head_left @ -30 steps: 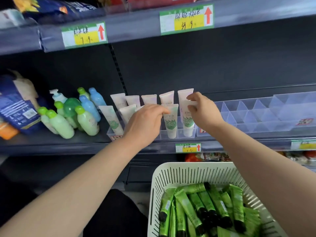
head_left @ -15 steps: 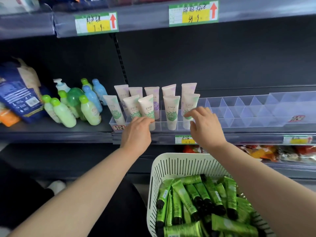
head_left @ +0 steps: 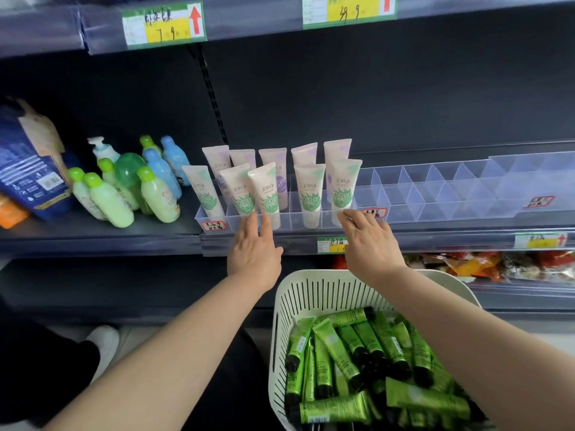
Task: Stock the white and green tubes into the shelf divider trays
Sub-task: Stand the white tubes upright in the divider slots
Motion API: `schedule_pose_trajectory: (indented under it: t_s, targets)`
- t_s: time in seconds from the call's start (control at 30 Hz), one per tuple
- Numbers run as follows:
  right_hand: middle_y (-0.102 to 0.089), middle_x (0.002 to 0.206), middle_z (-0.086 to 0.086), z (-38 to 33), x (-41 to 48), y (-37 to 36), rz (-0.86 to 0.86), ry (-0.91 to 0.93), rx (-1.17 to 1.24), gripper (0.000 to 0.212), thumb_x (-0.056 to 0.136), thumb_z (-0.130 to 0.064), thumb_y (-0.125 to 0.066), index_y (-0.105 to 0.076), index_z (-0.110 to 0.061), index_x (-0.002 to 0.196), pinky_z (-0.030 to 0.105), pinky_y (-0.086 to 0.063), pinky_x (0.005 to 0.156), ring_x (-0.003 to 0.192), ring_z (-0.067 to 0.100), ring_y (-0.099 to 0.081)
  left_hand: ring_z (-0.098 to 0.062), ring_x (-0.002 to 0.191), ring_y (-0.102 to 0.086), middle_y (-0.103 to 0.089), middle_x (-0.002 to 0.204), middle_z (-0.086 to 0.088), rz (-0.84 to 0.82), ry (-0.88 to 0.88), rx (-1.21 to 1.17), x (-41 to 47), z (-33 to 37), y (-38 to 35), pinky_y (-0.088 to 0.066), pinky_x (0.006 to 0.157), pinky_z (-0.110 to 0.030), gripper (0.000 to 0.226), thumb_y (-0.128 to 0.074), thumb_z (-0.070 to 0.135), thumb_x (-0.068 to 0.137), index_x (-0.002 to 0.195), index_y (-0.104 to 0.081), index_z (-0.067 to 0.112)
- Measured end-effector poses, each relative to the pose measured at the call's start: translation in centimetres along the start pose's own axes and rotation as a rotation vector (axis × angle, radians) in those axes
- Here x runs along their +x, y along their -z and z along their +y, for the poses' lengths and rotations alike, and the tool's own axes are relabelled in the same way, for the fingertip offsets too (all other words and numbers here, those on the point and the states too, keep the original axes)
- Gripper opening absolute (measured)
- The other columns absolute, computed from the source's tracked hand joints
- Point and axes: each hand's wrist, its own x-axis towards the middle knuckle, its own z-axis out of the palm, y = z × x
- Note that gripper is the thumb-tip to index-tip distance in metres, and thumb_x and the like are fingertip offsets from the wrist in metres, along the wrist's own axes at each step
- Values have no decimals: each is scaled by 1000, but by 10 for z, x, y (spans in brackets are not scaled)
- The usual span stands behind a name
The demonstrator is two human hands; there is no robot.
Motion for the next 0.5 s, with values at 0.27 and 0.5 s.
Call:
schedule_pose_trajectory:
  t_s: [0.27, 0.5]
  targets:
    - [-26, 151, -2, -1, 9, 0, -35, -15, 10, 71, 85, -7, -47, -19, -15, 150, 35, -26, 110, 136, 19, -28, -30, 144, -20, -3, 158, -13, 24, -13, -8, 8, 1, -1, -26, 114, -38, 80, -52, 38, 96, 154, -3, 13]
    - [-37, 140, 0, -5, 20, 1, -24, -30, -38, 68, 82, -7, -50, -28, -16, 145, 37, -28, 107, 128, 21, -35, -27, 139, -28, -7, 156, -10, 31, 2, -58, 21, 0, 1, -32, 109, -37, 77, -56, 33, 95, 153, -8, 14]
